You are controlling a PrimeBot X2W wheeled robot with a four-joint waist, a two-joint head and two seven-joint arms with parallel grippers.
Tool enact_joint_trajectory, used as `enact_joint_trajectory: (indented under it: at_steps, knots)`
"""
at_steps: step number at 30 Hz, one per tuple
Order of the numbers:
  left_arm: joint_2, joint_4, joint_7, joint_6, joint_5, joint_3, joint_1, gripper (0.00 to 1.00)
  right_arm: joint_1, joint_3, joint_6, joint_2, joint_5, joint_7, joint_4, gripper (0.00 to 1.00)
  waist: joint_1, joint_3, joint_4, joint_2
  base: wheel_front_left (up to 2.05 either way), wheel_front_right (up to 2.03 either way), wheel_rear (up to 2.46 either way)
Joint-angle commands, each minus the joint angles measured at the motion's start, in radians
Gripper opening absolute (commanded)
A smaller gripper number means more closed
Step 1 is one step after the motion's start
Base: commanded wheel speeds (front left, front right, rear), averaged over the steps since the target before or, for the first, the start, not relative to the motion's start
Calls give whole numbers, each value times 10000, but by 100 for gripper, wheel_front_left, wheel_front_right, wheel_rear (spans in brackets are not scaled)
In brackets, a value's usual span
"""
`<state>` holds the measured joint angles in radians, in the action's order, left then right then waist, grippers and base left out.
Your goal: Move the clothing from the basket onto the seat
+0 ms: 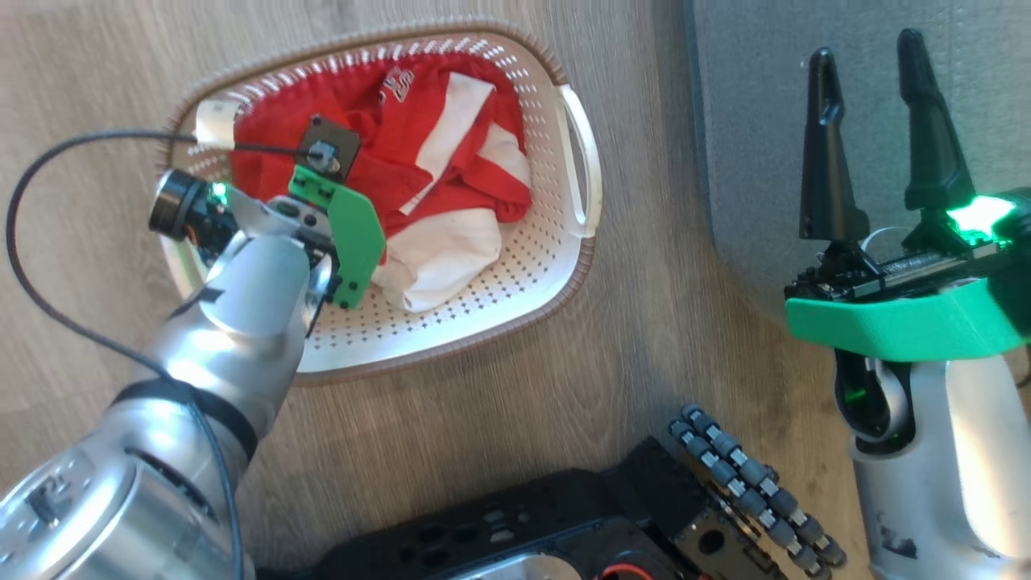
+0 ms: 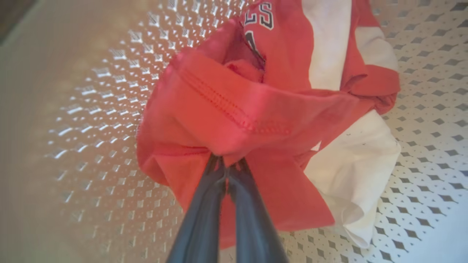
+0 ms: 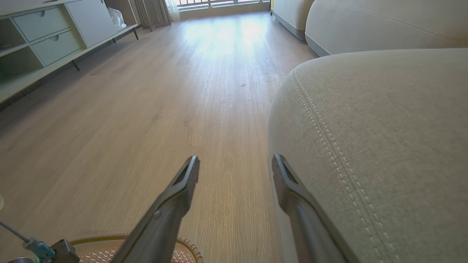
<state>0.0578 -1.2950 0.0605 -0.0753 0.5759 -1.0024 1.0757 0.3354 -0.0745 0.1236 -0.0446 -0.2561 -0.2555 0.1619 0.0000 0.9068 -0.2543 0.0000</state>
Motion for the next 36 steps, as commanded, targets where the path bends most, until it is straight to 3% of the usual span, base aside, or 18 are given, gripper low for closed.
enact_joint_trajectory:
  at_steps: [1, 13, 19, 29, 36]
  knots:
    - [120, 61, 273, -136, 92, 142, -478, 0, -258, -194, 71, -56, -25, -63, 127, 100, 0, -469, 190, 0, 0, 0, 0]
    - [83, 79, 1629, -317, 301, 173, -1626, 0, -315, -270, 71, -56, -94, -63, -657, 100, 0, -2715, 607, 0, 0, 0, 0]
    - [-6, 734, 1994, -438, 330, 278, -2134, 0, -717, -73, 71, -56, 40, -63, -1326, 100, 0, -3997, 998, 0, 0, 0, 0]
    - [338, 4194, 2010, -1018, -511, 1595, -3317, 0, -1520, 47, 71, -56, 192, -63, -2397, 100, 0, -5823, 1692, 0, 0, 0, 0]
    - [599, 6369, 2011, -981, -1362, 2743, -4291, 0, -2095, 43, 71, -56, 194, -63, -2953, 100, 0, -6962, 1889, 0, 0, 0, 0]
